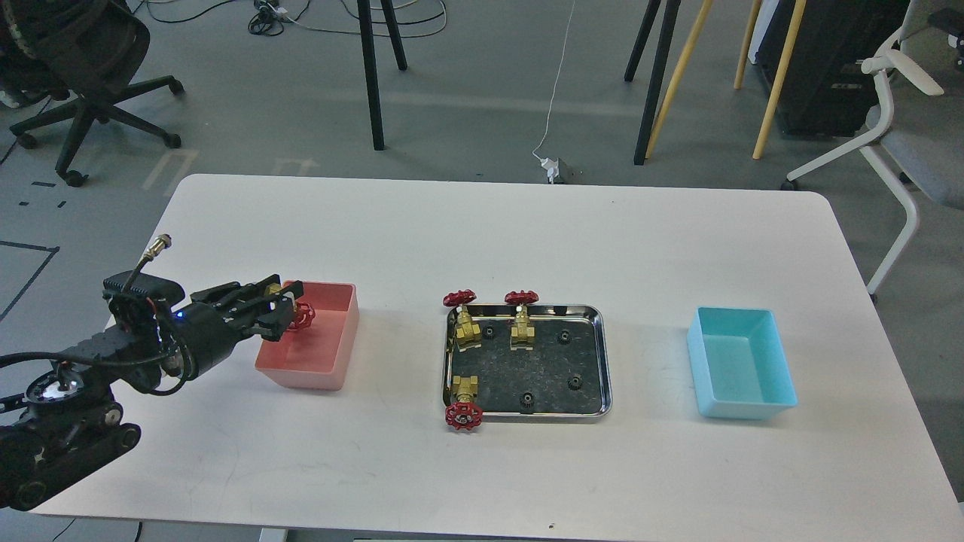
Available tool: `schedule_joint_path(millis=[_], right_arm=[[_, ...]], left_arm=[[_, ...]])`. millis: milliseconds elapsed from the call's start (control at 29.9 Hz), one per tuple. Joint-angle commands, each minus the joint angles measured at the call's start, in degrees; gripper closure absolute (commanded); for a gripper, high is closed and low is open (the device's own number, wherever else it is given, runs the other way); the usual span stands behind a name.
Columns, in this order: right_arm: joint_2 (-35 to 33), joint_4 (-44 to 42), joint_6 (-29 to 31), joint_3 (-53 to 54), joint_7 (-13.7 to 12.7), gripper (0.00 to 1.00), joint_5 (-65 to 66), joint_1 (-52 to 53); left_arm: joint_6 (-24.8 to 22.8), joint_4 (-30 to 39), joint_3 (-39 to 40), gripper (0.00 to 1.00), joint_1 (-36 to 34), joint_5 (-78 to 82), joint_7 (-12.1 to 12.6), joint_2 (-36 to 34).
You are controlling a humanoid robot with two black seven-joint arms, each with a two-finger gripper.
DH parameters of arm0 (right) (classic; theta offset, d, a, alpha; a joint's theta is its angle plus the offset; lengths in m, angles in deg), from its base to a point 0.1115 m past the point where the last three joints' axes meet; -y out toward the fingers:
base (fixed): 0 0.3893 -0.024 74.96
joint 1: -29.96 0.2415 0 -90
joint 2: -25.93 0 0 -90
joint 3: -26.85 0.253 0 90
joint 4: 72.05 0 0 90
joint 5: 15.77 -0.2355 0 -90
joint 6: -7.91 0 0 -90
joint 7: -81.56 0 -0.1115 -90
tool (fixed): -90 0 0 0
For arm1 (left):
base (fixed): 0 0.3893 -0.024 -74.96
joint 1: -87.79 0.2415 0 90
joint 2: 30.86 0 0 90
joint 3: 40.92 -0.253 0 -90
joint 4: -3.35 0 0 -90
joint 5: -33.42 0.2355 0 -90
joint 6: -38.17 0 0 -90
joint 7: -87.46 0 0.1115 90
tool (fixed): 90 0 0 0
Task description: Place valve in pink box and gear in blue box
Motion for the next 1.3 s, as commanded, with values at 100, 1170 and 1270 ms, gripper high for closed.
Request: schedule_joint_path(millis=[100, 1170, 1270], right_arm=[[0.0, 0.0, 0.0, 0.0, 0.0, 0.02, 0.0, 0.1], [9.3, 11.9, 0.0, -1.1, -0.4, 0.02, 33.8, 1.7], [11.8, 15.2, 0.0, -4.5, -0.4, 0.02, 39.4, 1.8]], left_arm=[[0.2, -1.1, -0.1, 0.69, 0.8, 0.0, 0.1, 2.9], [-31.1, -1.1, 38.4, 0.03, -12.7, -54.8, 1.1, 0.8], [-31.8, -1.2, 38.7, 0.03, -16.7, -57.3, 1.3, -1.0]])
